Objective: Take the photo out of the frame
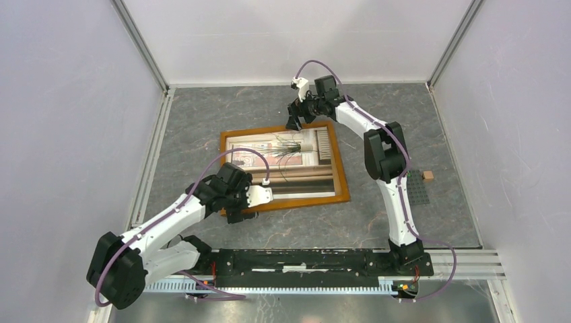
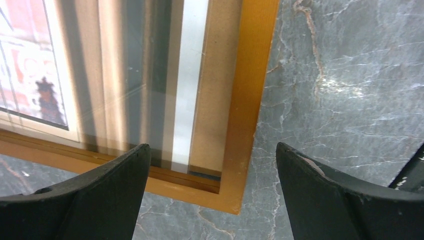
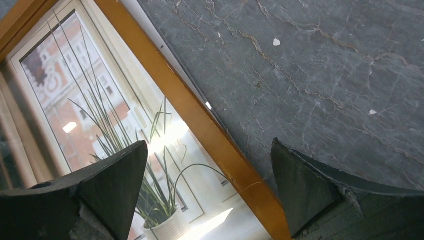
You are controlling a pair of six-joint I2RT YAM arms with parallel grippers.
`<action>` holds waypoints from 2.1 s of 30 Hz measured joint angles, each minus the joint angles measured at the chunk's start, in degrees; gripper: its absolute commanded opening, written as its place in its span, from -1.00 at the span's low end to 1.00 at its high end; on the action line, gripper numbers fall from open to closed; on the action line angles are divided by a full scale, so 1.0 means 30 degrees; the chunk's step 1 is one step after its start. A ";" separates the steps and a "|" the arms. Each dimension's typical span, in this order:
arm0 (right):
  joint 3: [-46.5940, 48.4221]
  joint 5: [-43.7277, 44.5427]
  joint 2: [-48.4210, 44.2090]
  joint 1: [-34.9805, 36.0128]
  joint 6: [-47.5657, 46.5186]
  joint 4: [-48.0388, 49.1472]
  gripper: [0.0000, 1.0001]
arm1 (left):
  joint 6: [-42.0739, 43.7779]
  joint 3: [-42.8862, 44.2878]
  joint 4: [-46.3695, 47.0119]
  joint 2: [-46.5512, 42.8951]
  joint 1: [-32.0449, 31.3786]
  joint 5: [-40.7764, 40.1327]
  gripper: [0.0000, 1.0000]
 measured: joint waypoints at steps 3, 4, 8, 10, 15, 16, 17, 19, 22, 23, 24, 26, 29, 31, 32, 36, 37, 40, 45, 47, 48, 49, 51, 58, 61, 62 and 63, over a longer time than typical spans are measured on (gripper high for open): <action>0.0000 -0.0058 0.0444 -0.0044 0.0372 0.0423 0.96 | 0.0328 -0.0007 0.0306 0.0015 -0.0182 -0.0357 1.00; 0.0000 -0.0080 0.0678 -0.0066 0.0503 0.0466 0.96 | 0.0386 -0.0007 0.0437 0.0051 -0.0262 -0.0452 1.00; -0.0138 -0.0612 0.1421 -0.0306 0.0852 0.0714 0.96 | 0.0627 -0.0437 0.1370 0.0379 -0.0765 -0.1122 1.00; -0.0270 -0.0998 0.1428 -0.0488 0.1027 0.0780 0.96 | 0.0765 -0.0976 0.1938 0.0510 -0.1005 -0.1574 1.00; -0.0772 -0.2193 0.1370 -0.1042 0.1086 0.1107 0.96 | 0.0889 -0.1559 0.3184 0.1078 -0.1115 -0.2688 1.00; -0.0889 -0.2324 0.1304 -0.1144 0.1013 0.1071 0.96 | 0.0889 -0.1559 0.3337 0.1144 -0.1115 -0.2856 1.00; -0.0998 -0.2433 0.1239 -0.1239 0.0903 0.0976 0.96 | 0.0889 -0.1574 0.3541 0.1202 -0.1122 -0.3016 1.00; -0.1275 -0.2659 0.1078 -0.1486 0.0576 0.0816 0.96 | 0.0903 -0.1596 0.4007 0.1392 -0.1151 -0.3461 1.00; -0.1887 -0.2863 0.0670 -0.1843 -0.0022 0.0525 0.96 | 0.1173 -0.1719 0.4976 0.1749 -0.1202 -0.4313 1.00; -0.2164 -0.2943 0.0488 -0.2025 -0.0240 0.0408 0.97 | 0.1326 -0.1814 0.5537 0.1953 -0.1202 -0.4750 1.00; -0.2404 -0.3002 0.0321 -0.2193 -0.0386 0.0291 0.96 | 0.1479 -0.1880 0.5945 0.2091 -0.1195 -0.5071 1.00; -0.2958 -0.3126 -0.0058 -0.2514 -0.0670 0.0066 0.96 | 0.1698 -0.1923 0.6972 0.2514 -0.1144 -0.5923 1.00; -0.4167 -0.3366 -0.0845 -0.2965 -0.1173 -0.0219 0.96 | 0.1821 -0.1843 0.8109 0.3162 -0.0758 -0.6543 1.00; -0.5187 -0.3490 -0.1508 -0.3191 -0.1486 -0.0270 0.96 | 0.1821 -0.1683 0.8561 0.3606 -0.0321 -0.6783 1.00; -0.5872 -0.3541 -0.1945 -0.3330 -0.1661 -0.0270 0.96 | 0.1821 -0.1494 0.8750 0.3963 0.0029 -0.6819 1.00; -0.8320 -0.3563 -0.3534 -0.3759 -0.2098 -0.0175 0.96 | 0.1807 -0.0328 0.9027 0.5552 0.1523 -0.6878 1.00; -0.8888 -0.3555 -0.3912 -0.3832 -0.2149 -0.0117 0.96 | 0.1792 0.0066 0.9027 0.6025 0.1880 -0.6870 1.00; -1.0914 -0.3534 -0.5195 -0.3971 -0.2157 0.0401 0.96 | 0.1792 0.1013 0.8939 0.7111 0.2637 -0.7002 1.00; -1.5169 -0.3388 -0.7868 -0.4146 -0.1319 0.2317 0.96 | 0.1122 0.2754 0.7839 0.8604 0.3585 -0.7278 1.00; -1.6349 -0.3483 -0.8750 -0.4131 -0.0787 0.2455 0.96 | 0.0321 0.3402 0.7067 0.8867 0.4240 -0.6819 1.00; -1.6611 -0.3606 -0.8961 -0.4087 -0.0525 0.2361 0.96 | -0.0102 0.3665 0.6688 0.8845 0.4605 -0.6477 1.00; -1.6640 -0.3694 -0.9012 -0.4036 -0.0270 0.2208 0.96 | -0.0444 0.3905 0.6331 0.8714 0.4925 -0.6105 1.00; -1.6495 -0.3818 -0.8998 -0.3971 0.0189 0.1916 0.97 | -0.1144 0.4116 0.5697 0.8000 0.5581 -0.5180 1.00; -1.3879 -0.2834 -0.7985 -0.4124 0.0889 -0.0765 0.96 | -0.4707 0.4940 0.1763 0.4204 0.7468 -0.3249 1.00; -1.2524 -0.2149 -0.7388 -0.4204 0.0488 -0.1989 0.96 | -0.7519 0.6309 0.0277 0.4364 0.8473 -0.2273 1.00; -1.1948 -0.1894 -0.7096 -0.4211 0.0248 -0.2499 0.96 | -0.8561 0.6783 -0.0117 0.4539 0.8888 -0.1902 1.00; -1.1475 -0.1676 -0.6834 -0.4233 0.0051 -0.2856 0.96 | -0.9799 0.7286 -0.0430 0.4765 0.9464 -0.1384 1.00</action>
